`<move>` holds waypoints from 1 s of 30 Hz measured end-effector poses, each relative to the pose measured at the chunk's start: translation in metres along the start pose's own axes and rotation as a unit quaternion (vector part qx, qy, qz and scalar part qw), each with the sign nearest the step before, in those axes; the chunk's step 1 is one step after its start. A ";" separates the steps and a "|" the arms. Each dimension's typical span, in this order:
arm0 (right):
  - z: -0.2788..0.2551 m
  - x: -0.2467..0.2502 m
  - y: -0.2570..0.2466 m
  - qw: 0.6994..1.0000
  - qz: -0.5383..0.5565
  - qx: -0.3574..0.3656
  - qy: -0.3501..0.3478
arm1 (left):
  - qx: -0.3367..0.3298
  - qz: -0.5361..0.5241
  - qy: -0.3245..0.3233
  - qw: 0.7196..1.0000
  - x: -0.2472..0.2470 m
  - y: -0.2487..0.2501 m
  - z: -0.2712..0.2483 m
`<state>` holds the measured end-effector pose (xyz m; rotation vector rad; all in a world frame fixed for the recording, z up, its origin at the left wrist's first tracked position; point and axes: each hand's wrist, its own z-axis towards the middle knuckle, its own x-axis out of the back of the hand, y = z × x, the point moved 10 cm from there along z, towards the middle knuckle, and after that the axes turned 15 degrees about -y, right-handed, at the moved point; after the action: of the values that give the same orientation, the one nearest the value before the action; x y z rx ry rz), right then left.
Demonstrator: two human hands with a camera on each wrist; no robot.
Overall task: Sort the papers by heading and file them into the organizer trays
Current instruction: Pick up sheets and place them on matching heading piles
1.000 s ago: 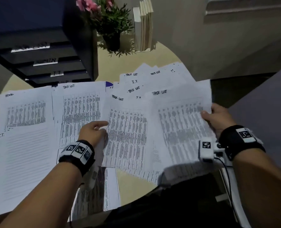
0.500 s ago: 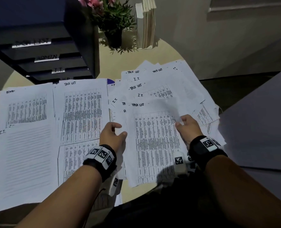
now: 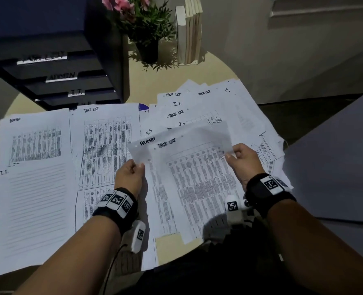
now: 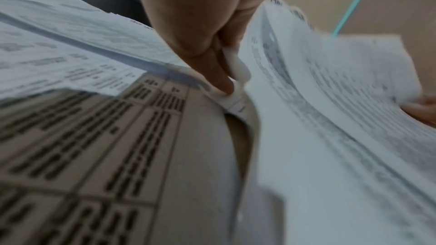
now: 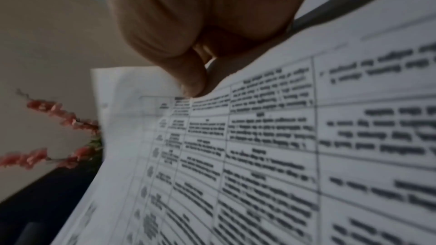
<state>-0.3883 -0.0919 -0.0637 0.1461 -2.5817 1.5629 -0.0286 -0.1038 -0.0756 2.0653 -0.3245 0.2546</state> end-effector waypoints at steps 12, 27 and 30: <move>-0.001 0.074 -0.063 0.991 -0.053 0.094 0.078 | 0.024 0.022 0.101 0.994 0.072 0.001 0.011; 0.016 -0.067 -0.024 0.996 -0.059 0.012 -0.070 | 0.021 -0.028 -0.046 0.998 0.020 0.015 0.005; 0.015 -0.081 -0.017 0.993 -0.102 0.002 -0.051 | 0.068 -0.075 -0.056 0.993 0.011 0.002 0.002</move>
<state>-0.3063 -0.1113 -0.0679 0.4867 -2.5421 1.5228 -0.0188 -0.1074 -0.0718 2.2324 -0.2247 0.0710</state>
